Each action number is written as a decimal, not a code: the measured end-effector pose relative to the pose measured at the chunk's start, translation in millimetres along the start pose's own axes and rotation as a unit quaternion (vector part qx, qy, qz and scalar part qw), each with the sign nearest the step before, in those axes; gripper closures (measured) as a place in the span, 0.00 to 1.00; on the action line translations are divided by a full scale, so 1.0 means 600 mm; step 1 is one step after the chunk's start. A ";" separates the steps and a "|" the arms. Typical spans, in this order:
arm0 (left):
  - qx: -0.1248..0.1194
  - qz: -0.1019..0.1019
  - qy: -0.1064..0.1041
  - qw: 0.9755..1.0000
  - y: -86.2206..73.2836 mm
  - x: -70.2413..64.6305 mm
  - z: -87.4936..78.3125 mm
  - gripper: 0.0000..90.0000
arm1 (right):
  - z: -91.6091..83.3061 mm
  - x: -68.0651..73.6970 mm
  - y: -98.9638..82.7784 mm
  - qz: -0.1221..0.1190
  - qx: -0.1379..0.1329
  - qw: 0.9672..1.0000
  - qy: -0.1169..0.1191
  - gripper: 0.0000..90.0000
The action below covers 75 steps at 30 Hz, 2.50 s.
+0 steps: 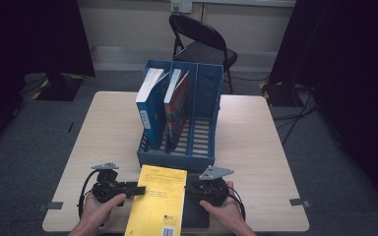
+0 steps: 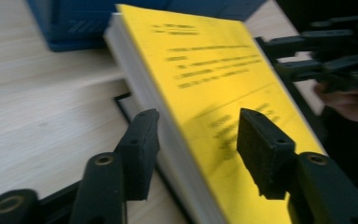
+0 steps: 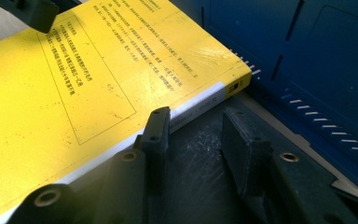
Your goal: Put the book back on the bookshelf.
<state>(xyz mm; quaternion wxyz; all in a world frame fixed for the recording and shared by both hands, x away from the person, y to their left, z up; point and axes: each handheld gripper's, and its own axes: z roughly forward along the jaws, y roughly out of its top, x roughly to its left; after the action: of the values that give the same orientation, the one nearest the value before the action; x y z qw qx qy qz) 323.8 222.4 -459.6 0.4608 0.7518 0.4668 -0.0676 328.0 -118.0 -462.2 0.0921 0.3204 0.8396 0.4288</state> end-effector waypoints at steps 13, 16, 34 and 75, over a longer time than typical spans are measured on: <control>-0.024 0.008 -0.030 0.999 0.006 -0.002 -0.019 0.61 | 0.000 -0.001 0.000 0.001 0.001 1.000 0.000 0.68; -0.027 0.006 -0.036 0.999 0.007 -0.005 -0.021 0.62 | 0.000 -0.001 0.000 0.002 0.000 1.000 0.000 0.68; -0.036 0.004 -0.054 0.998 0.014 -0.006 -0.016 0.60 | 0.000 -0.002 0.000 0.002 0.000 1.000 0.000 0.67; 0.044 0.030 -0.094 0.994 0.037 -0.029 0.070 0.83 | 0.000 -0.002 0.001 0.000 0.001 1.000 -0.009 0.59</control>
<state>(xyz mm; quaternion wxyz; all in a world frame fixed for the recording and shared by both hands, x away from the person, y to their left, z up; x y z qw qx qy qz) 345.0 176.6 -460.0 0.4707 0.7754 0.3951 -0.1450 329.3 -118.4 -462.0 0.0997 0.3249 0.8389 0.4251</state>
